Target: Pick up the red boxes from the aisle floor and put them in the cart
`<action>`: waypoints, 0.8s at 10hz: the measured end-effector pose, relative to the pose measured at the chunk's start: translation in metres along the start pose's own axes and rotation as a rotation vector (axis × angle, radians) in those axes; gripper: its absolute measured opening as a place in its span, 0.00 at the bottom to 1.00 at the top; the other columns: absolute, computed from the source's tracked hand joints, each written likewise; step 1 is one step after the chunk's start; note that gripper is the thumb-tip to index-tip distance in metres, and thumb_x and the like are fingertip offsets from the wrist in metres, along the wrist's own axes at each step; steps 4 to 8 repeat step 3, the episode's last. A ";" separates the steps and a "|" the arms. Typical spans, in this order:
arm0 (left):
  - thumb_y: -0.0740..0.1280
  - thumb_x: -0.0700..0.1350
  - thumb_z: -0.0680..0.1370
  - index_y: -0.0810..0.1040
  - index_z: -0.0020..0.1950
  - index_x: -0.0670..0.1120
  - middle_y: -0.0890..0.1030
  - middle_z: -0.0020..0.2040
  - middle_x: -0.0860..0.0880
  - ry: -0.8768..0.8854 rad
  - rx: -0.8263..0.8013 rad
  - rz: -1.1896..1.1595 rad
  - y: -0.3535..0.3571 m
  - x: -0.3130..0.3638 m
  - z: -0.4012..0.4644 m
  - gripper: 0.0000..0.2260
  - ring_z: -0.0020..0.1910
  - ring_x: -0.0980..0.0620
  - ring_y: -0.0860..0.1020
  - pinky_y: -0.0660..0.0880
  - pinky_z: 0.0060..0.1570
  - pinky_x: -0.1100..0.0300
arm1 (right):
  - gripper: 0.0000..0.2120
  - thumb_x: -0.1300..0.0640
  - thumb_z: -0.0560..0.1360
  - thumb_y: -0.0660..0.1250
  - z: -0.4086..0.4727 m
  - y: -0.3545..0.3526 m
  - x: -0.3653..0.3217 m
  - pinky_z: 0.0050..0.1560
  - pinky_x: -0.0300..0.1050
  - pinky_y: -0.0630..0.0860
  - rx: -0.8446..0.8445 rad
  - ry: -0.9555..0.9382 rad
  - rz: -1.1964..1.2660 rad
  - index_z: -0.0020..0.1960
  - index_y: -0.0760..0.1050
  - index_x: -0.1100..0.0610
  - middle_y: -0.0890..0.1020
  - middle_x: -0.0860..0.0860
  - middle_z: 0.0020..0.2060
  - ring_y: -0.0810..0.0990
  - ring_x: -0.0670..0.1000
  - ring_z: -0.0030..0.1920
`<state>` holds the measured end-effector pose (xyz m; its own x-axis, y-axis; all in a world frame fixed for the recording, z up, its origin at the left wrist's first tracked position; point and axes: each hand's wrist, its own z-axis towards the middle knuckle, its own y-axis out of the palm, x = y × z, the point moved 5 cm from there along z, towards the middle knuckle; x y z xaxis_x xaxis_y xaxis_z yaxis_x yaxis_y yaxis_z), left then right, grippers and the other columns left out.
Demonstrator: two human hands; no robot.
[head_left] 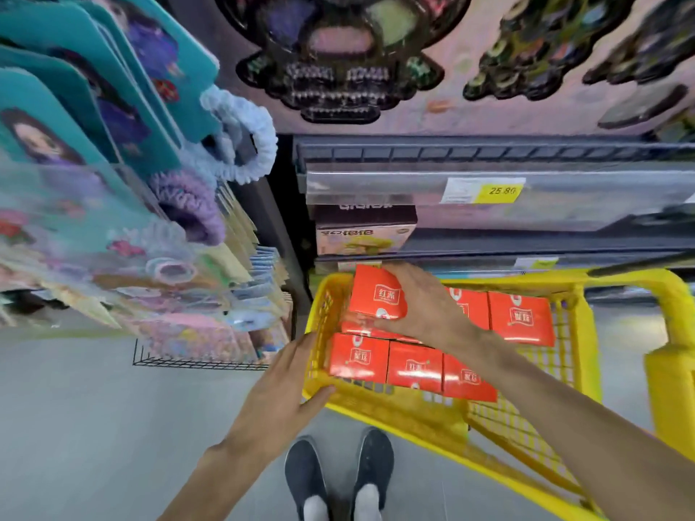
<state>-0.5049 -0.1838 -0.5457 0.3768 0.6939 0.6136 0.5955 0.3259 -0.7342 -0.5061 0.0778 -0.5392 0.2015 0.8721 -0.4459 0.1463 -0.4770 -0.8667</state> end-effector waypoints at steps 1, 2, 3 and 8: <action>0.60 0.66 0.78 0.49 0.80 0.57 0.57 0.77 0.59 -0.012 -0.014 0.018 0.000 0.003 -0.005 0.36 0.76 0.58 0.59 0.65 0.69 0.58 | 0.49 0.33 0.63 0.74 -0.005 0.002 0.003 0.74 0.52 0.62 -0.038 -0.013 -0.050 0.75 0.60 0.53 0.72 0.52 0.67 0.70 0.54 0.67; 0.58 0.67 0.77 0.48 0.80 0.56 0.56 0.78 0.59 -0.014 -0.025 0.038 -0.007 0.013 -0.004 0.36 0.76 0.58 0.59 0.63 0.70 0.60 | 0.50 0.33 0.64 0.74 -0.008 0.006 0.001 0.78 0.53 0.53 -0.054 -0.047 -0.139 0.76 0.57 0.54 0.71 0.52 0.67 0.67 0.54 0.70; 0.55 0.69 0.76 0.49 0.80 0.55 0.56 0.78 0.59 0.004 -0.023 0.066 -0.025 0.034 -0.002 0.36 0.75 0.57 0.61 0.65 0.69 0.58 | 0.53 0.30 0.67 0.69 -0.014 -0.004 -0.004 0.79 0.54 0.46 -0.103 -0.044 -0.201 0.79 0.49 0.54 0.65 0.53 0.73 0.61 0.54 0.75; 0.55 0.69 0.76 0.49 0.80 0.55 0.56 0.78 0.59 0.004 -0.023 0.066 -0.025 0.034 -0.002 0.36 0.75 0.57 0.61 0.65 0.69 0.58 | 0.53 0.30 0.67 0.69 -0.014 -0.004 -0.004 0.79 0.54 0.46 -0.103 -0.044 -0.201 0.79 0.49 0.54 0.65 0.53 0.73 0.61 0.54 0.75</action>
